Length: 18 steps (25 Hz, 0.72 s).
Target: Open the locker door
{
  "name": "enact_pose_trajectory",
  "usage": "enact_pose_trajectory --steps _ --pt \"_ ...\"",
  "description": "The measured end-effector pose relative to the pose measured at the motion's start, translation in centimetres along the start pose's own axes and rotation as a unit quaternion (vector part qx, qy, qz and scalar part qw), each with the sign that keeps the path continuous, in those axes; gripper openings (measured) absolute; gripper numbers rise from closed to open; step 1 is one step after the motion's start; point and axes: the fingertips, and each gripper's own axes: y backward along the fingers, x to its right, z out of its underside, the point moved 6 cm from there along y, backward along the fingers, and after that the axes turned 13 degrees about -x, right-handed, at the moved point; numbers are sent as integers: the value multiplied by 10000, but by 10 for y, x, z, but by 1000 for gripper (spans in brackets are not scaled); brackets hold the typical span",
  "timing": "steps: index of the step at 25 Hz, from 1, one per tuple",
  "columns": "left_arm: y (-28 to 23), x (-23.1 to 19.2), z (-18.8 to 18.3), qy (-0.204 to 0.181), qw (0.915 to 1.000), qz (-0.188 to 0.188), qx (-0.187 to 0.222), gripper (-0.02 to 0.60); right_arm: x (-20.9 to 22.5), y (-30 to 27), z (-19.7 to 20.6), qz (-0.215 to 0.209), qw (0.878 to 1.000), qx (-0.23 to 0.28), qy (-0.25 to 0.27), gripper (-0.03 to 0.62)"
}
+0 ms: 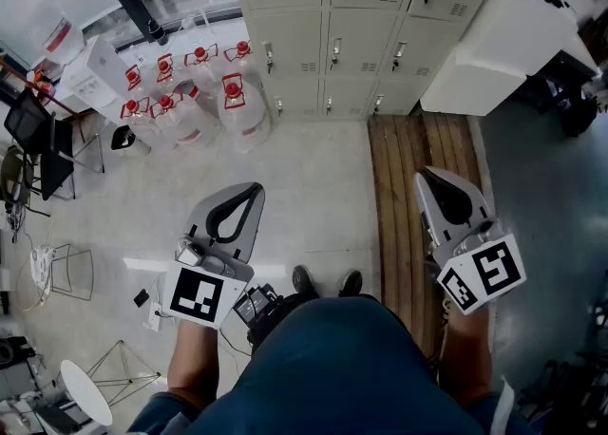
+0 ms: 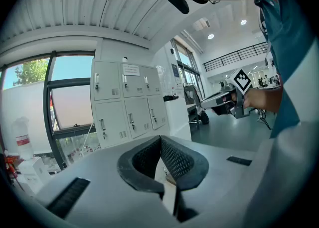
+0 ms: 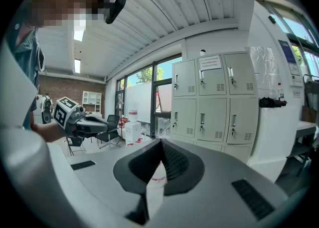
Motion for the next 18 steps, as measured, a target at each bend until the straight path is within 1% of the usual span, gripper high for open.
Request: enact_pose_trajectory --steps 8,18 --pt "-1 -7 3 24 10000 6 21 17 -3 -7 -2 7 10000 -8 30 35" --pt "-3 -21 9 25 9999 114 34 17 -12 -21 -2 68 9999 -104 -13 35"
